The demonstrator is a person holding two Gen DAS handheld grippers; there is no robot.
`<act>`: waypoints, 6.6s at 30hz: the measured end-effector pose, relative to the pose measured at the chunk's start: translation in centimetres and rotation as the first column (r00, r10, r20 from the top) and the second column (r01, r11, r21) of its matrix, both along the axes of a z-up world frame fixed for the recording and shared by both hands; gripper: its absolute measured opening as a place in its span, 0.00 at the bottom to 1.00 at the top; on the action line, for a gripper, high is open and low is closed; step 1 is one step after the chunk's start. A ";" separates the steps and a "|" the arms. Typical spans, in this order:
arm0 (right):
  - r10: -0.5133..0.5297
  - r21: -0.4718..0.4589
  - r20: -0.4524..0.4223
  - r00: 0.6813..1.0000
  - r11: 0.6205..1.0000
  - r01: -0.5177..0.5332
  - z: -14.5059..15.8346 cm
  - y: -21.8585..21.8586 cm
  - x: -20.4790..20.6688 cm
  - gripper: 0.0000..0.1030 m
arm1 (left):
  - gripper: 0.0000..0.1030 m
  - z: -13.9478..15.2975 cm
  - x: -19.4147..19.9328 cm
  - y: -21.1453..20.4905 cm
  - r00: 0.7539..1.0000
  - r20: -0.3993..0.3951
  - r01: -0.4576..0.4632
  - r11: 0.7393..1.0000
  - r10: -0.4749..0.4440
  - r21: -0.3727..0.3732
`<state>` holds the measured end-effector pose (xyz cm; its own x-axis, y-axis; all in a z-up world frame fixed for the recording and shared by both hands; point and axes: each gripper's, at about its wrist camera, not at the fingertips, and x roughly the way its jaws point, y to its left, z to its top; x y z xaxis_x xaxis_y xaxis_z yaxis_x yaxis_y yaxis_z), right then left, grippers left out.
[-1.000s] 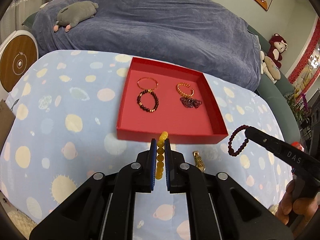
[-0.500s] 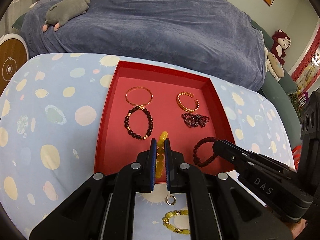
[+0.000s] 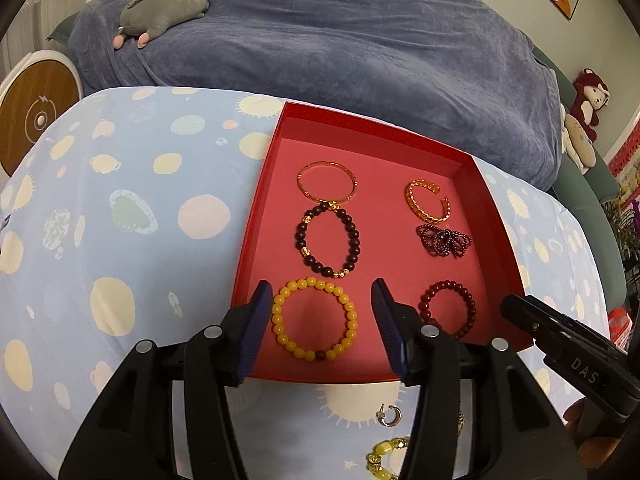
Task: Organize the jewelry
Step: 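Withdraw both open tools from the box toward the remaining jewelry, then grasp the yellow glass bead bracelet with the left tool while the right tool approaches the gold watch, then close the right tool on the gold watch band, then lift the yellow bracelet with the left tool while the right tool lifts the gold watch, then carry the yellow bracelet and gold watch into the red box and open both tools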
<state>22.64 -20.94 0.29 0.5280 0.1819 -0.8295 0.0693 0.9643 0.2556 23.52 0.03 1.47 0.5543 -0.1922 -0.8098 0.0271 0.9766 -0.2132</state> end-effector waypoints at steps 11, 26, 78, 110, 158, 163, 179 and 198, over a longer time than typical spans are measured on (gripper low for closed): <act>-0.004 0.024 0.000 1.000 1.000 0.004 0.2 -0.2 -5.1 0.39 | 0.47 0.3 -4.6 0.5 1.000 -0.005 0.008 1.000 -0.008 0.007; -0.024 0.013 -0.069 0.997 1.000 0.025 -2.4 -0.5 -12.6 0.39 | 0.47 -2.6 -11.6 -1.2 0.995 -0.090 0.043 0.999 -0.043 0.005; 0.076 -0.038 -0.088 0.993 0.996 -0.080 -4.8 4.4 -7.7 0.24 | 0.09 -4.8 -12.8 -0.7 0.993 -0.113 0.034 0.997 -0.027 0.064; 0.023 0.071 0.005 1.000 0.997 -0.023 0.2 2.2 -13.7 0.22 | 0.09 -0.6 -13.1 -1.1 0.997 -0.067 0.039 0.999 -0.038 0.008; 0.126 0.111 -0.048 0.991 0.987 -0.120 -0.7 4.0 -10.8 0.06 | 0.09 3.0 -11.0 -0.1 0.998 -0.022 0.054 0.998 -0.055 -0.038; 0.092 0.150 0.001 0.996 0.984 -0.092 2.6 2.3 -9.5 0.06 | 0.09 6.4 -9.1 -1.5 0.994 0.034 0.104 0.993 -0.103 -0.048; 0.066 0.252 0.027 0.997 0.965 -0.071 4.7 1.0 2.6 0.06 | 0.09 7.9 2.0 -5.9 0.977 0.046 0.211 0.970 -0.207 -0.120; 0.030 0.207 -0.080 0.996 0.978 -0.012 -1.9 0.4 8.0 0.15 | 0.33 -0.2 5.8 -4.7 0.991 -0.072 0.108 0.991 -0.114 -0.084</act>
